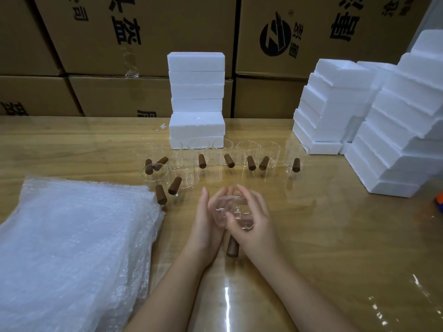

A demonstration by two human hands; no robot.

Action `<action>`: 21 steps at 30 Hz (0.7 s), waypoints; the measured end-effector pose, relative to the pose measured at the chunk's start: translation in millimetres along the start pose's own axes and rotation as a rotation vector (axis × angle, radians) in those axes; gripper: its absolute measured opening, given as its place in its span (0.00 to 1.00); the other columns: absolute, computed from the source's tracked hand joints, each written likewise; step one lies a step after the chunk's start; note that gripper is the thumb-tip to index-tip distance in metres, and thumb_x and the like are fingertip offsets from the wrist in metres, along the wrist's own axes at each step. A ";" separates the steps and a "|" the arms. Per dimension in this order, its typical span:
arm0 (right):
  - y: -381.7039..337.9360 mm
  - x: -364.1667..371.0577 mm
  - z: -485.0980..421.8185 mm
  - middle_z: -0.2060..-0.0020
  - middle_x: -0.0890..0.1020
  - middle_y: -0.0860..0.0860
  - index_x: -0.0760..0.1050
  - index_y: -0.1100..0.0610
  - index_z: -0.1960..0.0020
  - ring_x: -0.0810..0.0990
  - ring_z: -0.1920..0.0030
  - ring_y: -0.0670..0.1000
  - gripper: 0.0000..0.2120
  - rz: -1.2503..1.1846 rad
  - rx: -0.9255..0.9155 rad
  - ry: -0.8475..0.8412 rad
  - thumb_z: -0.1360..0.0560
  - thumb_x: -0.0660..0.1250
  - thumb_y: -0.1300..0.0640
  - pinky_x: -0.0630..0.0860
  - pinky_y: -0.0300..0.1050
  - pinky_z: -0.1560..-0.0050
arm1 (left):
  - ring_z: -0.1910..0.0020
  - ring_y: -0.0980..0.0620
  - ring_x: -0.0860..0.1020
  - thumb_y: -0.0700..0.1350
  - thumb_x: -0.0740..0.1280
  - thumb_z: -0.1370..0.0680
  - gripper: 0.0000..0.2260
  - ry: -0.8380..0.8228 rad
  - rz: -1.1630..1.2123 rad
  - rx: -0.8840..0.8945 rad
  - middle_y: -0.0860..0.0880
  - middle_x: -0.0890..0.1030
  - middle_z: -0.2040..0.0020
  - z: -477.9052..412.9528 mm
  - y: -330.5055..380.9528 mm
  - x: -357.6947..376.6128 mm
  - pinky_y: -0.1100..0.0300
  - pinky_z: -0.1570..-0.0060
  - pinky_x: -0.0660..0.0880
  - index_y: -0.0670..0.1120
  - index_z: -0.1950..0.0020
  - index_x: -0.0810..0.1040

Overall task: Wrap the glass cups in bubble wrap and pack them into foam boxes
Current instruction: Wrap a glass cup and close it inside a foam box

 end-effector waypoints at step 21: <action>32.6 -14.2 -14.9 0.58 0.76 0.47 0.70 0.45 0.54 0.74 0.61 0.46 0.07 -0.289 0.399 0.181 0.28 0.57 0.45 0.72 0.36 0.62 | 0.32 0.73 0.60 0.52 0.56 0.21 0.22 -0.060 -0.543 0.148 0.59 0.64 0.28 9.5 -9.8 21.3 0.78 0.37 0.58 0.55 0.27 0.60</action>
Point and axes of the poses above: each hand's wrist, its own z-axis away from the middle knuckle, its own x-axis out of the palm, y = z × x, the point moved 5 cm from there along -z, towards the middle knuckle
